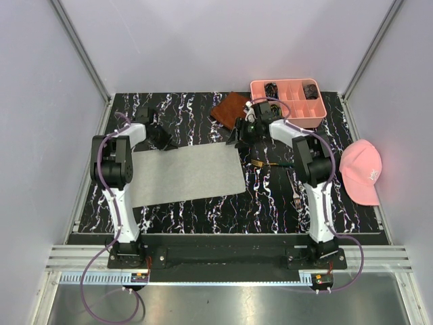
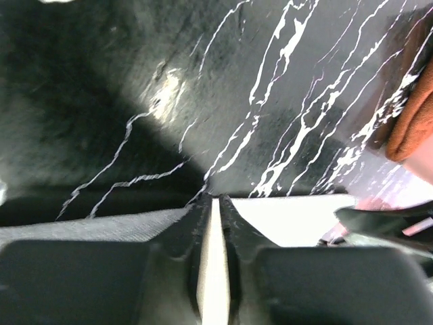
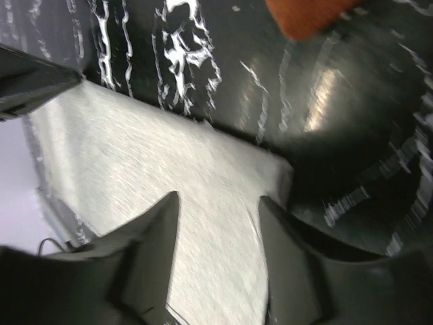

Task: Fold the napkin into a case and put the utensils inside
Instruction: Smooth out the rectangle-folded napkin at the center of the board, then pick up the rectangle-folded napkin from the center of the board, then fold the rectangle-folded napkin at the center of the board.

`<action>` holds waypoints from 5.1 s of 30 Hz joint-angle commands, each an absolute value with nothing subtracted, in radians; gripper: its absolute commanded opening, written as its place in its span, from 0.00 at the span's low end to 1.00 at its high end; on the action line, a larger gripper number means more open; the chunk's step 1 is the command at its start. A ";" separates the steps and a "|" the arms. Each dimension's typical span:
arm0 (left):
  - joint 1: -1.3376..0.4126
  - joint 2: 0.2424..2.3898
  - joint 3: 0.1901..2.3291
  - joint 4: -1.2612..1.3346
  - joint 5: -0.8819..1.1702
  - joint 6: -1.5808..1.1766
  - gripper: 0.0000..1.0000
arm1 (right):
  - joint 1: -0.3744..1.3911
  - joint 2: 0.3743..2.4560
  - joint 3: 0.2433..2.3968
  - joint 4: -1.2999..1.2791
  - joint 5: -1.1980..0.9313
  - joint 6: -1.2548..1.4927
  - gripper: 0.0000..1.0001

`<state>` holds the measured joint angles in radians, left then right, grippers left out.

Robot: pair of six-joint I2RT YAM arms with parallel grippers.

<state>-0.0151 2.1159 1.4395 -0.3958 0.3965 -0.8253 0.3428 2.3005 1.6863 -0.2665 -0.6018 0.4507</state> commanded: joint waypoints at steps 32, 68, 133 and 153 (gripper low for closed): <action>-0.476 0.962 0.792 -0.640 0.006 -0.666 0.43 | 0.607 2.089 1.445 -0.589 -0.005 0.360 0.60; -0.084 1.416 0.988 -0.540 0.304 -0.637 0.41 | 0.471 1.789 1.341 -0.584 0.066 0.178 0.00; 0.037 1.365 0.684 -0.511 0.045 -0.698 0.11 | 0.867 2.379 2.137 -0.499 -0.434 0.511 0.00; 0.038 1.359 0.644 -0.488 0.041 -0.704 0.00 | 0.884 2.496 2.262 -0.410 -0.551 0.670 0.00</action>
<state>0.0330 1.3659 0.6605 -0.5194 0.0666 -0.6975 0.8669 2.4737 2.1921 -0.4629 -0.4992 0.6281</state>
